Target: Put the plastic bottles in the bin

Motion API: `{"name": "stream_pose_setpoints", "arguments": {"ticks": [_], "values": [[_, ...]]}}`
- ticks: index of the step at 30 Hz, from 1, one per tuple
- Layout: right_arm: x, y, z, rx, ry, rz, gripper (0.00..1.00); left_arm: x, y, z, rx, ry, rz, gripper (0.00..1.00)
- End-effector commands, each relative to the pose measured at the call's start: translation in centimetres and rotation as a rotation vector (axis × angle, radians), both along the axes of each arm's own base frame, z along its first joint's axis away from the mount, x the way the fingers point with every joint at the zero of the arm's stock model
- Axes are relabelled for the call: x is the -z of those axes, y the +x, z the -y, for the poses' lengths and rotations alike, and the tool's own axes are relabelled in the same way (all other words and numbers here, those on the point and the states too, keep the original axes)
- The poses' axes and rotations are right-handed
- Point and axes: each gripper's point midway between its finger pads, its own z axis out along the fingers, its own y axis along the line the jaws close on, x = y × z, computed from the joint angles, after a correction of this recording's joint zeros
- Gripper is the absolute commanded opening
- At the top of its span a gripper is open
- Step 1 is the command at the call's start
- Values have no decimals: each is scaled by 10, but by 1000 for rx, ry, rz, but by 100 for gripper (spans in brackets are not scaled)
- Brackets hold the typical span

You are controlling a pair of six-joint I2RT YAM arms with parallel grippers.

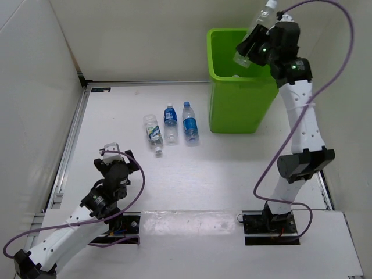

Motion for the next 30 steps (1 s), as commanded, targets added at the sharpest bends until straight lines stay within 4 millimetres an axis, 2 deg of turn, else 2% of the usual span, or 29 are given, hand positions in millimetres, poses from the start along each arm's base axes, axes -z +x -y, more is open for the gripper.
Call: {"name": "stream_pose_setpoints", "arguments": {"ticks": [1, 2, 3, 4, 5, 6, 7, 8, 9, 11, 13, 15, 16, 17, 18, 19, 20, 21, 22, 23, 24, 25, 26, 27, 28, 29, 30], "values": [[-43, -4, -4, 32, 6, 137, 47, -13, 2, -2, -17, -24, 29, 100], [-36, -2, -6, 39, -14, 119, 73, -15, 2, -2, -19, -29, 34, 100], [-34, -3, -7, 53, -22, 110, 90, -14, 2, -2, -21, -28, 31, 100], [-26, -2, 2, 115, -56, 90, 90, -15, 2, -1, -18, -30, 34, 100], [-30, -8, 5, 134, -58, 96, 90, -15, 3, -1, -18, -23, 28, 100], [-26, -11, -1, 132, -75, 93, 90, -15, 3, -1, -18, -22, 29, 100], [-22, -12, 3, 161, -97, 90, 90, -14, 4, 0, -15, -17, 22, 100], [-31, -21, 10, 187, -99, 108, 90, -15, 4, 1, -14, -19, 22, 100], [-28, -22, 10, 208, -107, 105, 90, -14, 5, 2, -8, -14, 18, 100], [-41, -36, 16, 240, -109, 164, 90, -15, 6, 2, -9, -11, 16, 100], [-49, -48, 10, 229, -118, 201, 90, -14, 5, 1, -19, -10, 8, 100], [-54, -65, 17, 244, -113, 200, 90, -17, 3, -10, -95, -21, 18, 100], [-55, -70, 19, 242, -111, 197, 90, -9, -2, -15, -143, -50, -1, 100], [-48, -76, 17, 205, -130, 171, 90, -12, -6, -27, -213, -44, 19, 100], [-50, -91, 22, 196, -126, 165, 90, -11, -9, -31, -244, -64, 16, 100], [-42, -99, 22, 181, -129, 137, 90, -11, -11, -35, -269, -73, 25, 100], [-21, -106, 23, 168, -148, 90, 90, -11, -12, -35, -269, -76, 27, 100], [-26, -124, 29, 164, -137, 103, 90, -9, -11, -34, -262, -74, 26, 100], [-17, -129, 27, 140, -139, 86, 90, -9, -10, -32, -251, -82, 29, 100], [9, -141, 31, 127, -165, 43, 90, -7, -9, -30, -240, -88, 26, 100], [17, -149, 29, 102, -168, 29, 90, -3, -8, -25, -222, -98, 12, 100], [6, -172, 39, 104, -159, 73, 90, -3, -7, -23, -201, -78, 0, 100], [35, -175, 42, 104, -187, 11, 90, -6, -4, -21, -193, -82, 3, 100], [42, -182, 49, 113, -183, -11, 90, -4, -2, -18, -185, -65, -15, 100], [35, -199, 54, 103, -164, 18, 90, -6, -1, -17, -189, -66, -16, 100], [54, -200, 63, 117, -179, -33, 90, -4, -1, -17, -190, -53, -29, 100], [56, -208, 54, 44, -171, -36, 90, -4, 0, -17, -195, -47, -32, 100]]}}
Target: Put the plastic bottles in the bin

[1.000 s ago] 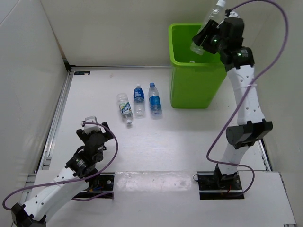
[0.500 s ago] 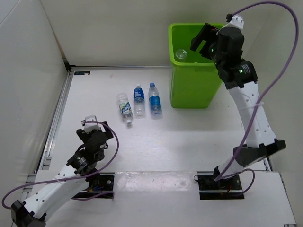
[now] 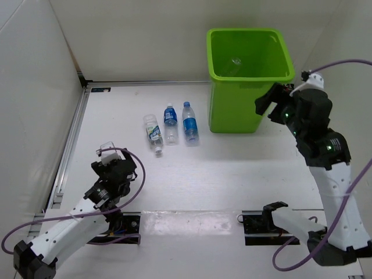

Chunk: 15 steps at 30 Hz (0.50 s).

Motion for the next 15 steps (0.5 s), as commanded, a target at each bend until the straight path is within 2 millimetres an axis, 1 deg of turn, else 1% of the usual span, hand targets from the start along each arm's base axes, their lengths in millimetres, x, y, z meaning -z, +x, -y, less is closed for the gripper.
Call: {"name": "stream_pose_setpoints", "arguments": {"ticks": [1, 2, 3, 4, 5, 6, 7, 8, 9, 10, 11, 12, 13, 14, 15], "values": [[10, -32, 2, -88, -1, -29, 90, -14, 7, 6, -5, -13, 8, 100], [22, -43, -3, -119, -9, -74, 90, -13, 7, 4, -18, -17, 8, 100], [28, -52, -2, -128, -30, -93, 90, -12, 6, 4, -23, -18, 3, 100], [35, -56, 8, -73, -60, -111, 90, -15, 7, 2, -47, -25, 25, 100], [49, -71, 5, -102, -82, -153, 90, -11, 8, 2, -49, -23, 23, 100], [50, -84, 2, -122, -63, -146, 90, -14, 10, 3, -44, -28, 39, 100], [61, -91, 2, -125, -85, -164, 90, -13, 10, 3, -43, -24, 35, 100], [64, -107, 7, -132, -68, -153, 90, -15, 10, 4, -39, -30, 38, 100], [69, -115, 2, -163, -63, -156, 90, -21, 11, 5, -28, -26, 40, 100], [82, -119, 6, -147, -67, -183, 90, -22, 13, 15, 28, -50, 28, 100], [80, -130, 11, -148, -47, -154, 90, -39, 17, 22, 59, -75, 49, 100], [82, -133, 12, -156, -54, -149, 90, -41, 18, 30, 106, -77, 27, 100], [90, -134, 15, -140, -54, -160, 90, -44, 18, 34, 119, -90, 25, 100], [92, -136, 23, -108, -59, -143, 90, -56, 21, 39, 132, -119, 31, 100], [96, -136, 30, -75, -80, -153, 90, -55, 22, 46, 139, -157, 21, 100]]}}
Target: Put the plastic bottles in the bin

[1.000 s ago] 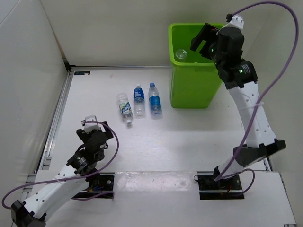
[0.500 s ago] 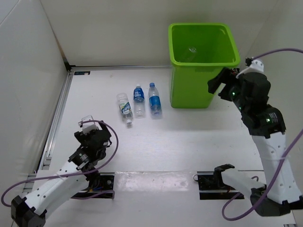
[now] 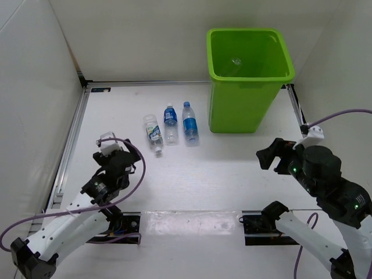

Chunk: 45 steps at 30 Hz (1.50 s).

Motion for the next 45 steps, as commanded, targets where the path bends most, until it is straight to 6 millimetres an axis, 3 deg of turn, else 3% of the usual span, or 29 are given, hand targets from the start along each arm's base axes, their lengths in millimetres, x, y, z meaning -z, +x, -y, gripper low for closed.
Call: {"name": "stream_pose_setpoints", "arguments": {"ticks": [1, 3, 4, 5, 6, 8, 9, 11, 14, 15, 19, 28, 29, 30, 33, 37, 42, 45], "values": [[16, 0, 28, 147, -55, -17, 90, -29, 11, 28, 86, -120, 29, 100], [23, -2, 36, 179, -72, -27, 90, -23, 19, 44, 140, -104, -12, 100], [25, -1, 36, 182, -77, -28, 90, -34, 29, 56, 167, -136, 30, 100], [29, -1, 36, 177, -86, -32, 90, -20, 38, 75, 244, -98, -39, 100], [32, -2, 38, 179, -98, -33, 90, -34, 47, 84, 279, -76, -28, 100], [36, -2, 41, 186, -113, -38, 90, -14, 56, 87, 266, 18, -150, 100], [38, -3, 41, 186, -111, -35, 90, -28, 71, 98, 261, 34, -168, 100], [36, -1, 38, 170, -108, -16, 90, -13, 82, 104, 276, 93, -243, 100], [38, 0, 37, 160, -128, -18, 90, -11, 115, 105, 268, 20, -288, 100], [38, 0, 38, 159, -138, -14, 90, 0, 120, 115, 302, -15, -324, 100], [41, -1, 39, 164, -164, -14, 90, 10, 143, 120, 321, -90, -361, 100], [38, -8, 43, 128, -154, 58, 90, 53, 156, 124, 319, -74, -511, 100], [47, -13, 61, 151, -183, 30, 90, 60, 158, 124, 317, -73, -530, 100], [47, -16, 50, 46, -167, 37, 90, 62, 159, 123, 316, -72, -537, 100], [46, -17, 41, -28, -48, 47, 90, 77, 159, 124, 323, -78, -587, 100], [47, -16, 51, -22, 34, 41, 90, 87, 158, 117, 296, -87, -620, 100], [49, -16, 49, -12, 14, 41, 90, 100, 157, 112, 277, -106, -661, 100], [48, -16, 44, -9, -32, 41, 90, 109, 157, 109, 277, -126, -689, 92]]}}
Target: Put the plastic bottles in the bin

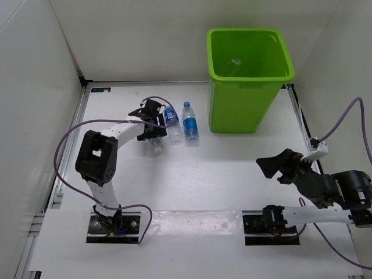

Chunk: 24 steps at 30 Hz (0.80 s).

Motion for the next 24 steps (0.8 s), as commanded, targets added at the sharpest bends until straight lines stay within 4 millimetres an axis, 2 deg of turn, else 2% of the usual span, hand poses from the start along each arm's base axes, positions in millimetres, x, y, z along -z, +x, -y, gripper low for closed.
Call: {"name": "stream_pose_setpoints", "arguments": {"ticks": [1, 5, 6, 7, 9, 10, 13, 15, 16, 18, 19, 21, 22, 24], "values": [[28, 7, 41, 58, -312, 28, 90, -4, 8, 4, 0, -48, -5, 89], [28, 8, 39, 89, -371, 26, 90, 4, 4, 1, 2, -71, -22, 70], [27, 8, 40, 99, -366, 25, 90, 1, 2, -1, 2, -75, -14, 62], [28, 8, 40, 98, -368, 23, 90, 1, 1, -2, -1, -73, -13, 59], [28, 8, 40, 94, -365, 25, 90, -3, 0, -6, -1, -76, 5, 55], [27, 8, 41, 92, -351, 25, 90, 0, -7, -9, -2, -72, -1, 54], [28, 8, 43, 92, -338, 25, 90, -8, -15, -16, -14, -65, 22, 51], [27, 8, 45, 89, -318, 26, 90, -25, -16, -16, -19, -79, 77, 51], [28, 7, 45, 85, -320, 25, 90, -45, -16, -20, -27, -85, 131, 51], [27, 8, 45, 86, -312, 26, 90, -64, -13, -18, -30, -99, 177, 50], [28, 8, 45, 83, -311, 26, 90, -94, -10, -18, -35, -120, 248, 50], [28, 8, 45, 82, -314, 27, 90, -127, 0, -7, -17, -165, 351, 50], [28, 7, 45, 79, -315, 27, 90, -160, -1, 3, 12, -201, 438, 49], [28, 7, 45, 85, -312, 24, 90, -216, 10, 17, 82, -240, 631, 49]]}}
